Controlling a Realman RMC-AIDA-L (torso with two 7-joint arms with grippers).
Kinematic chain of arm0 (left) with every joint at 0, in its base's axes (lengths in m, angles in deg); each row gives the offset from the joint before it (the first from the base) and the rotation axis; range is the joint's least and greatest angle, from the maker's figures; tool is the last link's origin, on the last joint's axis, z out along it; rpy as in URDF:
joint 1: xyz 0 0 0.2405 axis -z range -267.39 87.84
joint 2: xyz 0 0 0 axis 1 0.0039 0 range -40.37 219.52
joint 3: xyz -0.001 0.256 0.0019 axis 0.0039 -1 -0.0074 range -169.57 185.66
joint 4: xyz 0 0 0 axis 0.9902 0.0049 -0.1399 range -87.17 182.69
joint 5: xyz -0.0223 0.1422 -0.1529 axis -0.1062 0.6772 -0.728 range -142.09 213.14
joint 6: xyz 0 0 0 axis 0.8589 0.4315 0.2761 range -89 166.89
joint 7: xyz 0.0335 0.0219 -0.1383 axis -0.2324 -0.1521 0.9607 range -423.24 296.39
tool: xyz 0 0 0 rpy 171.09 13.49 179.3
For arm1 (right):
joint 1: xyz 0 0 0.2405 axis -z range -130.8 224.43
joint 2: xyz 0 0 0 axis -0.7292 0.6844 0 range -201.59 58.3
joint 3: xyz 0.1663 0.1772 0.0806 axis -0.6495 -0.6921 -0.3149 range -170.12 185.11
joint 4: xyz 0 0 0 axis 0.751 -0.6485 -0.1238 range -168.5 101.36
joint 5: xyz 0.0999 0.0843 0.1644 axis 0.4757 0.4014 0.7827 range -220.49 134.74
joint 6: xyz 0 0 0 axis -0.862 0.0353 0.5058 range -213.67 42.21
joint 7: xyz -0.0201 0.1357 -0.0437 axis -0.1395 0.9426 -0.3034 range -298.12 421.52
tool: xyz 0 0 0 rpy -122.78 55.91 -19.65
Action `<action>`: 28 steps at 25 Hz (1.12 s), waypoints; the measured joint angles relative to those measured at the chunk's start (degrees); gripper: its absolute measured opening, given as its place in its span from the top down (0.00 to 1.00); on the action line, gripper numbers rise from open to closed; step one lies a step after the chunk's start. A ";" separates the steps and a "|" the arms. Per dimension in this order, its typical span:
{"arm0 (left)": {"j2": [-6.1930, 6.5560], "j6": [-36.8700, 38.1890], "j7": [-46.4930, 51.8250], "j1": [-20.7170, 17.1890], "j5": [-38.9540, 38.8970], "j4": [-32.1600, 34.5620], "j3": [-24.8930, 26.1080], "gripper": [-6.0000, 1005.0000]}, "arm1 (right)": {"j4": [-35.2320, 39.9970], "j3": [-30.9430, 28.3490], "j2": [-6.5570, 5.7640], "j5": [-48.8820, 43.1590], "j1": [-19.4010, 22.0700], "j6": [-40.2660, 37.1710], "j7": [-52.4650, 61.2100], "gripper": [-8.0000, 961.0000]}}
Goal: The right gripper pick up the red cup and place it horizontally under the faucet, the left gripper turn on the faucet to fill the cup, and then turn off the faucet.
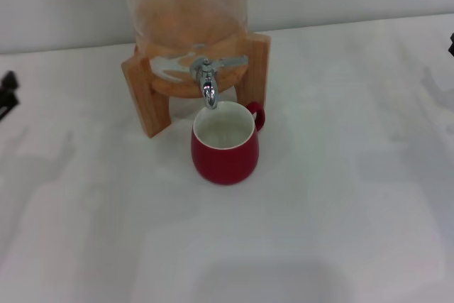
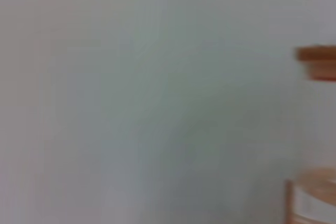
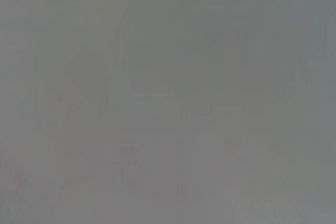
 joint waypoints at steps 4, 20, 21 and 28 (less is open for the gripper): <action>-0.03 -3.54 -14.08 1.08 -17.71 -7.00 3.67 0.17 | 0.04 -0.10 0.00 0.13 -1.02 0.52 -0.03 0.12; 0.05 -49.05 -37.91 24.37 -45.46 -56.57 29.35 0.17 | 0.27 -0.08 -0.33 2.92 -6.11 3.09 -1.51 0.12; -0.02 -49.15 -40.80 25.13 -45.30 -57.46 29.28 0.17 | 0.26 -0.08 -0.33 2.94 -6.52 3.40 -2.16 0.12; -0.07 -48.79 -48.01 27.82 -45.89 -61.71 29.59 0.17 | 0.39 -0.08 -0.20 2.99 -7.71 4.04 -4.43 0.12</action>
